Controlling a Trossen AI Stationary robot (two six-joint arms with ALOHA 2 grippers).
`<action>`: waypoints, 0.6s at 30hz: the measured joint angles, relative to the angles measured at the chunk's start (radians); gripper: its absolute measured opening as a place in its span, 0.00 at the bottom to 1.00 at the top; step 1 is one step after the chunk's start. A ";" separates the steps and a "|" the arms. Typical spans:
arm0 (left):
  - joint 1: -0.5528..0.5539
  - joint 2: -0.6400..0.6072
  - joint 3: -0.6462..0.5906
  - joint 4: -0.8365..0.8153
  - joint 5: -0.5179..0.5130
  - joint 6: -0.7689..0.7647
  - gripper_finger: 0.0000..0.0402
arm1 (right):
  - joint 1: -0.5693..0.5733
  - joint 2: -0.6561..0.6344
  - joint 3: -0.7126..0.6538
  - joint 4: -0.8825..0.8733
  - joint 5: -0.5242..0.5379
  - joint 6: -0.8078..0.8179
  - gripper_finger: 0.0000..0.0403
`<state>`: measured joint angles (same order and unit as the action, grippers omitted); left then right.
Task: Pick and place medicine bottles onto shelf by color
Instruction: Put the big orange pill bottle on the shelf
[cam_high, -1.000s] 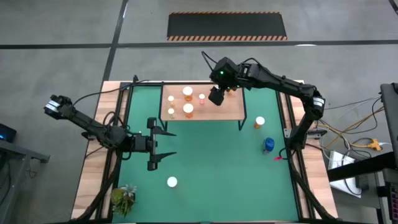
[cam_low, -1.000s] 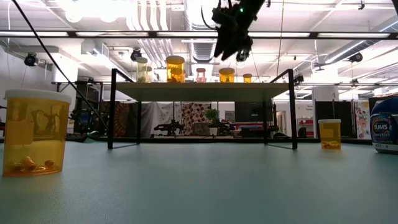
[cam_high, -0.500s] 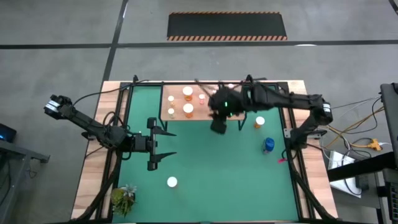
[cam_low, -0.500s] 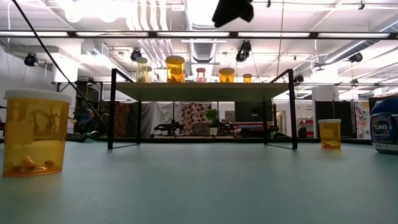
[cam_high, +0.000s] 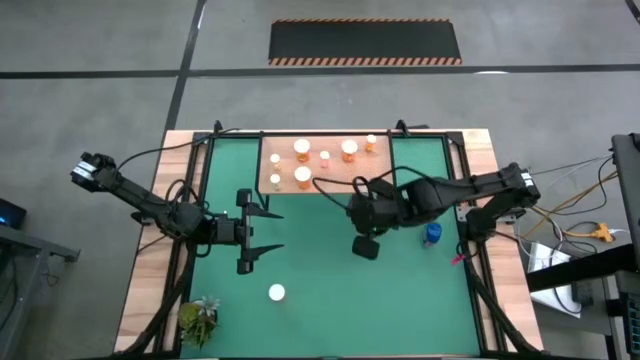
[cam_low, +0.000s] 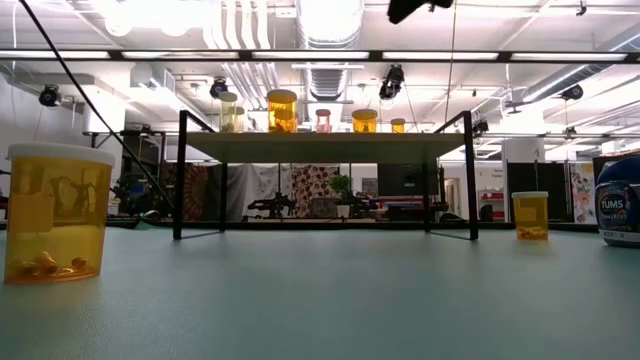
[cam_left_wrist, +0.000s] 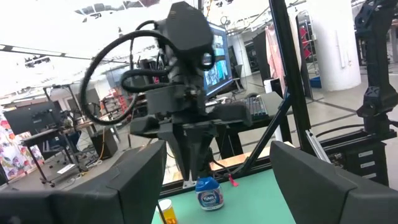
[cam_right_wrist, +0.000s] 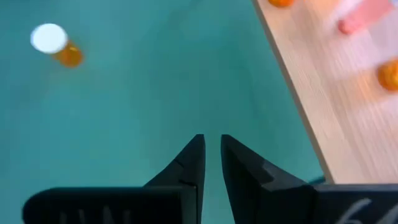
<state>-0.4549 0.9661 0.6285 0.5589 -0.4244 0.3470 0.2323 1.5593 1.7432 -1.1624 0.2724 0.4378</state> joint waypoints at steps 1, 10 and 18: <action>0.000 0.000 0.000 0.000 0.000 0.000 0.67 | 0.013 0.000 -0.003 -0.009 0.019 0.020 0.10; -0.010 0.009 0.000 0.000 0.002 -0.025 0.67 | 0.133 0.000 -0.088 0.038 0.117 0.037 0.07; -0.043 0.077 0.000 -0.011 0.086 -0.203 0.67 | 0.240 0.000 -0.249 0.258 0.169 -0.066 0.07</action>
<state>-0.4974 1.0432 0.6285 0.5484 -0.3389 0.1441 0.4723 1.5597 1.4942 -0.9047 0.4416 0.3719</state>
